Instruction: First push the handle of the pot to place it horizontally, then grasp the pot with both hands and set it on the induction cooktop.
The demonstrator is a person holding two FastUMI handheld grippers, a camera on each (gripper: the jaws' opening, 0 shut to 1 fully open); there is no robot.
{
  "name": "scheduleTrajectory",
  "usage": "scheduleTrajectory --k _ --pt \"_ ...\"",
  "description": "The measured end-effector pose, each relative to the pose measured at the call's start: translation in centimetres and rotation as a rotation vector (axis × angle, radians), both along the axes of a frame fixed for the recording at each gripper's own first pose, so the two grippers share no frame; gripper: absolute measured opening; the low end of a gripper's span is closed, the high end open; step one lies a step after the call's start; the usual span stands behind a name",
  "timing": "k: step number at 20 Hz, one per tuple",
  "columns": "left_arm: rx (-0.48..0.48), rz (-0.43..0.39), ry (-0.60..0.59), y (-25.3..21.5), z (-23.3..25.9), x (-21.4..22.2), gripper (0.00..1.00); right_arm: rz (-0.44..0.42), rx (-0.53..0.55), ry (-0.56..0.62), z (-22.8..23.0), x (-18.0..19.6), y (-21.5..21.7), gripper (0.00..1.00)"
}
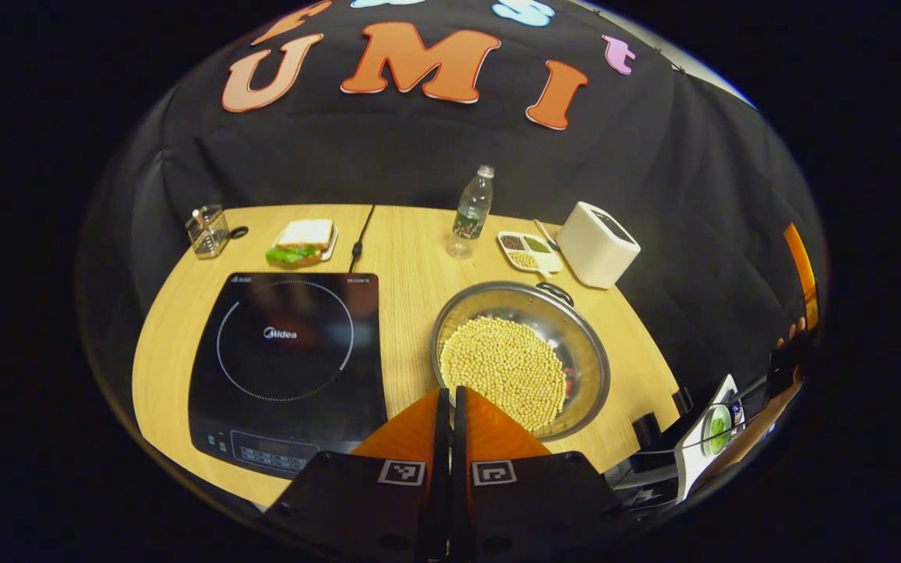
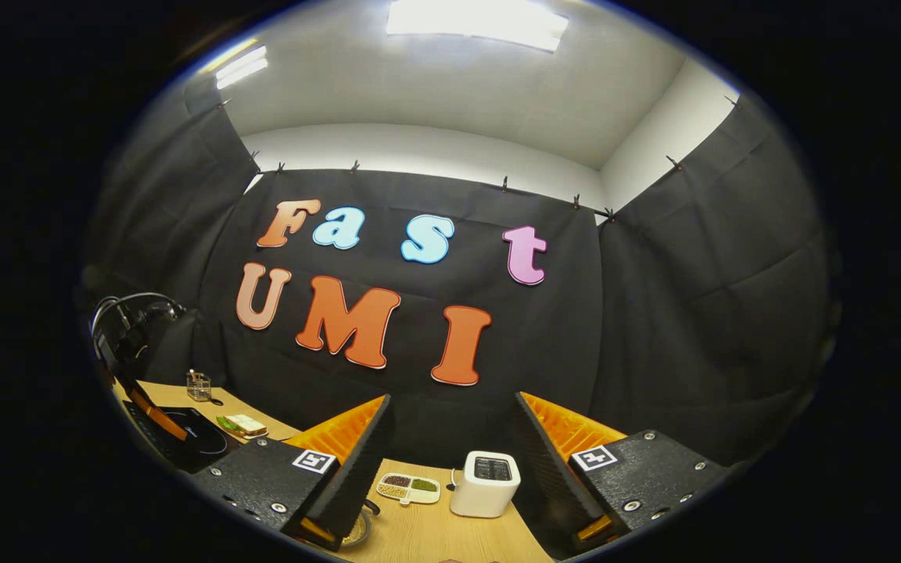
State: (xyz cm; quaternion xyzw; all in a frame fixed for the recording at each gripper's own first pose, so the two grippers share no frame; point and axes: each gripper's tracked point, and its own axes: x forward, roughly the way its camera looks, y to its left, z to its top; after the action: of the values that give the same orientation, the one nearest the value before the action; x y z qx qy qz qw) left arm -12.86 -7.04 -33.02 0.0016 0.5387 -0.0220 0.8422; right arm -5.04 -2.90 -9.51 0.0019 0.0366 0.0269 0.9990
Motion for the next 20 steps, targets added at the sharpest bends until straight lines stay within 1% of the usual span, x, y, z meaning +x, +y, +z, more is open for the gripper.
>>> scheduleTrajectory --k 4,5,6,8,11,13,18,20 --pt "-0.033 0.024 0.105 -0.8 -2.7 -1.8 0.08 0.004 -0.016 0.014 -1.2 0.1 0.3 0.94" --pt "-0.031 0.025 0.122 -0.6 -3.2 -2.2 0.06 0.005 -0.019 0.014 -1.4 0.1 0.4 0.94" --pt "-0.029 0.03 0.139 -0.6 -3.6 -2.4 0.08 0.005 -0.022 0.015 -1.7 0.2 0.6 0.94" --pt "-0.039 0.043 0.193 -0.6 -4.3 -3.7 0.08 0.005 -0.027 0.017 -2.2 0.2 0.8 0.94" --pt "-0.046 0.05 0.234 -0.8 -5.5 -4.6 0.08 0.014 -0.032 0.031 -3.3 0.4 1.3 0.94" --pt "-0.073 0.065 0.271 -1.6 -6.1 -5.3 0.08 0.019 -0.029 0.044 -4.2 0.5 1.8 0.94" --pt "-0.139 0.004 0.332 -5.3 -7.2 -7.0 0.08 0.015 -0.031 0.082 -6.2 1.0 2.3 0.94" --pt "-0.149 -0.003 0.364 -6.3 -8.2 -7.6 0.08 0.013 -0.02 0.097 -6.9 0.9 2.4 0.94"
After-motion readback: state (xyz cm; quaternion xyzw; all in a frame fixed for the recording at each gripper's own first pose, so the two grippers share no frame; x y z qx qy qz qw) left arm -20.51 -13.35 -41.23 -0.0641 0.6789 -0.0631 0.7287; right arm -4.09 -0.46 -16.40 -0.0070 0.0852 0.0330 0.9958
